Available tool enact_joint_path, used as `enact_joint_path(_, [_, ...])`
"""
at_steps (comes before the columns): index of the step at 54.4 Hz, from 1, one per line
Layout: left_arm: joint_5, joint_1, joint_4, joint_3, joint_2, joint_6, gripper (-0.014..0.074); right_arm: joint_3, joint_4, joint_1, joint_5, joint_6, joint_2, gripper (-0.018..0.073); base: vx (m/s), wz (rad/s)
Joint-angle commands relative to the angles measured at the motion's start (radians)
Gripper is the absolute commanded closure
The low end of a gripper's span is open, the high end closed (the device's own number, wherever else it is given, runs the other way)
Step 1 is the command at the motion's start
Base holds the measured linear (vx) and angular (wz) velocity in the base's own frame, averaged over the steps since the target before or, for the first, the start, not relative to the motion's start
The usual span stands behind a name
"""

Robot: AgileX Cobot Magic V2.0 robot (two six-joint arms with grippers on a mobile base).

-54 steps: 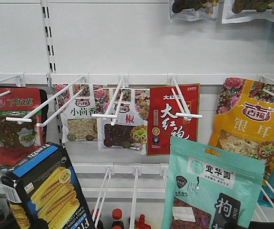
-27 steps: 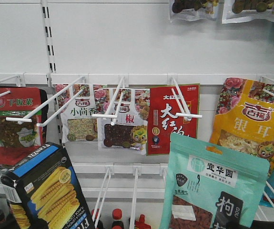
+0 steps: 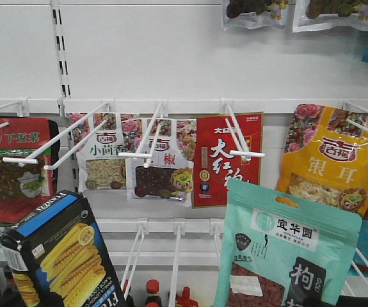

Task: Pick snacks and fruit into basket
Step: 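Drive the base away from the shelf holding both items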

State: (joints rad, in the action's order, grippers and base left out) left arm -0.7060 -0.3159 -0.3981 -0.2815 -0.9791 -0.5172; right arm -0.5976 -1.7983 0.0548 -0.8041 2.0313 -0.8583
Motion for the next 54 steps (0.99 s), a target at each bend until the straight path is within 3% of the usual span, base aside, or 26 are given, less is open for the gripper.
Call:
enact_joint_path(1, [-0.097,-0.003,0.025,-0.024,0.016,0.001,0.0596,-0.029,0.018,0.001,0.012,-0.013,0.009,0.0568,-0.01,-0.12])
enact_joint_path(21, [-0.097,-0.003,0.025,-0.024,0.016,0.001,0.0596,-0.029,0.018,0.001,0.016,-0.013,0.009,0.0568,-0.05,-0.42])
enact_joint_path(54, [-0.097,-0.003,0.025,-0.024,0.016,0.001,0.0596,-0.029,0.018,0.001,0.015,-0.013,0.009,0.0568,-0.09,-0.85])
